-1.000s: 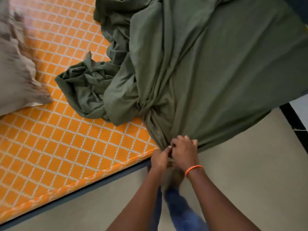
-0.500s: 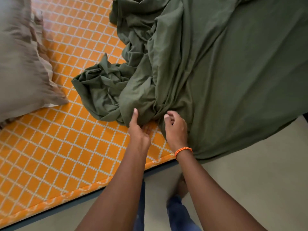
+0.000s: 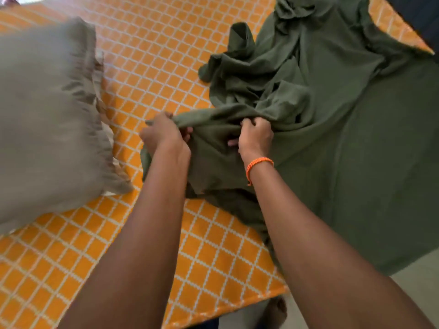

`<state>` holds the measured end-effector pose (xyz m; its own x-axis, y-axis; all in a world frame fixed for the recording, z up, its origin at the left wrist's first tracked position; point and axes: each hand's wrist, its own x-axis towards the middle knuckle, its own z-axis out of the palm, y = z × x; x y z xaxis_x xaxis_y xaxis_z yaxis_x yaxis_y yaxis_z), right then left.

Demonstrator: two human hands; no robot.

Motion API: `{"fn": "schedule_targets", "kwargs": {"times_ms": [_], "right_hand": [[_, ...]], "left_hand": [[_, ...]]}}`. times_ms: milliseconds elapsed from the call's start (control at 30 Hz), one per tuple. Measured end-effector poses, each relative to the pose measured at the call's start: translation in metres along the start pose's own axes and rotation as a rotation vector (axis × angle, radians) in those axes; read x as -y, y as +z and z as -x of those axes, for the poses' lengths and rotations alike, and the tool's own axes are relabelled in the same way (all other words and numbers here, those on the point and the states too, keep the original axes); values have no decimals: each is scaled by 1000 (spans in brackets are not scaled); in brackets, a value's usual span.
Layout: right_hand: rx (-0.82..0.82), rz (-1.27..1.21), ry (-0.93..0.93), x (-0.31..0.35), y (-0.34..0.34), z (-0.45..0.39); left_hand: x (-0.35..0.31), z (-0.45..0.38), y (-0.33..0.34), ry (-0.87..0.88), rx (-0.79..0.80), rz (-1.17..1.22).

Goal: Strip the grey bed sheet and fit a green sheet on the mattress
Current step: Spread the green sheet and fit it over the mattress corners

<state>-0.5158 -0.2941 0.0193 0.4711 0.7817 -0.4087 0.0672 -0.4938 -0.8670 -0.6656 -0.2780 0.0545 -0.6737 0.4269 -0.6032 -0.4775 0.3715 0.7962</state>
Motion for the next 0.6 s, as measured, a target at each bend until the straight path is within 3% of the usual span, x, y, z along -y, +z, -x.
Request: {"fn": "schedule_targets", "kwargs": {"times_ms": [100,200,267,367,433,600], "right_hand": [[73,-111,-154,78,34,-45],[515,-309,-284,137,58,-67],[595,-248,-332,155,76,-74],[445,-130,-324,130,112,-84],[387,-51,-291,90,126,-80],[229,328,-451,-26,119,-39]], "left_hand": [[-77,-56,51,164,196,83],[-124,-89,90,402,634,-40],[-131,-86,99,496,737,-211],[-105,-102,98,604,722,-327],[-69,-117,88,561,668,-316],[60,-128,20,433,339,-410]]}}
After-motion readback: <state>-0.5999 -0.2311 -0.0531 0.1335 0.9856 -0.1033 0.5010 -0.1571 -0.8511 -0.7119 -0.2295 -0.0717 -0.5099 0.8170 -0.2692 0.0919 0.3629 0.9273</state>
